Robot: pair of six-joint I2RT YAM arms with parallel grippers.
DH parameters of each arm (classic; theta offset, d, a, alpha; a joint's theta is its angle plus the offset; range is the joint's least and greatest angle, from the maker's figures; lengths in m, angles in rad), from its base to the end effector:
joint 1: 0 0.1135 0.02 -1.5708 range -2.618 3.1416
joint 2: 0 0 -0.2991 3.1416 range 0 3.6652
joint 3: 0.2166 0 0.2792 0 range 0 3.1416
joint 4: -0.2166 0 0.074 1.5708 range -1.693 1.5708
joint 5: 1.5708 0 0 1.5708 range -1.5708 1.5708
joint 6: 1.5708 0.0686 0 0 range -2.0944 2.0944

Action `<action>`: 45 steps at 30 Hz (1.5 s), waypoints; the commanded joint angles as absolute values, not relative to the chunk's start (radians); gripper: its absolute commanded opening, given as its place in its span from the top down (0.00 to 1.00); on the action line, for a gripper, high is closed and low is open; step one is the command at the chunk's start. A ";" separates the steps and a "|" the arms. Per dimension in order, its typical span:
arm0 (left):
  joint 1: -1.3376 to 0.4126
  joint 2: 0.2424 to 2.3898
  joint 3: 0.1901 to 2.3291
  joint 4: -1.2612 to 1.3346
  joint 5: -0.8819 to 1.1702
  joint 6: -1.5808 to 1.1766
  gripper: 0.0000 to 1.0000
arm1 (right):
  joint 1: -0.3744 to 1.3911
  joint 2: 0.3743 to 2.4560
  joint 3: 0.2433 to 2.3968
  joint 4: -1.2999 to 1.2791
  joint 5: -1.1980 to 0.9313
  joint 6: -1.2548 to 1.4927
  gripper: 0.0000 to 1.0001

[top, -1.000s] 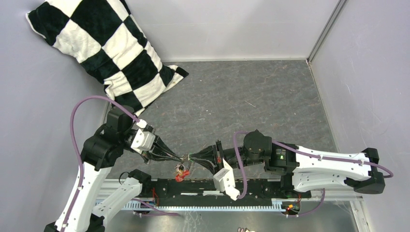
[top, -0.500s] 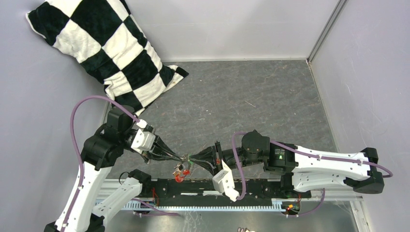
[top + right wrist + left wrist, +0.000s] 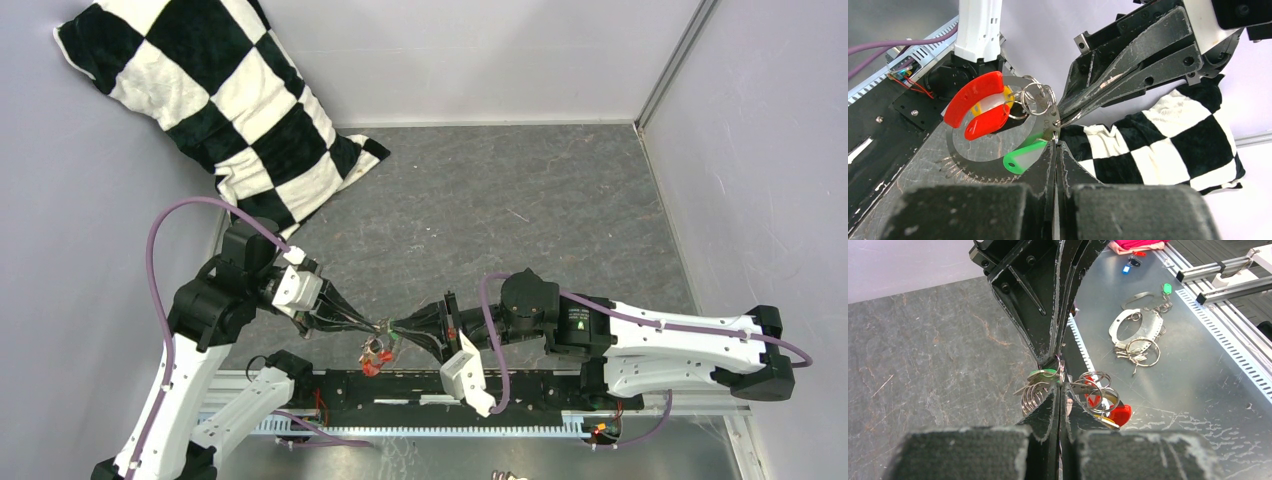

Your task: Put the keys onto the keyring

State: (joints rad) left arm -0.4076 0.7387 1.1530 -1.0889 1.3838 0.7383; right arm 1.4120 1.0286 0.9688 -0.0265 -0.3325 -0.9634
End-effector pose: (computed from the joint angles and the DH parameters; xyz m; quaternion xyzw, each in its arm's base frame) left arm 0.0578 -0.0984 0.4254 0.6085 0.4333 -0.5123 0.4237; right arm 0.0221 0.2798 0.4013 -0.7159 0.1679 0.2672 0.6228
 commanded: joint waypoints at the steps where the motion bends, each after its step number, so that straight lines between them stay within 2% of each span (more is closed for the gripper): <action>1: -0.412 0.742 1.172 -1.060 1.388 0.776 0.98 | 1.419 1.007 1.005 0.044 -0.330 -0.958 1.00; 45: -0.410 0.723 1.154 -1.005 1.344 0.706 0.98 | 1.418 1.040 1.045 0.053 -0.375 -0.925 1.00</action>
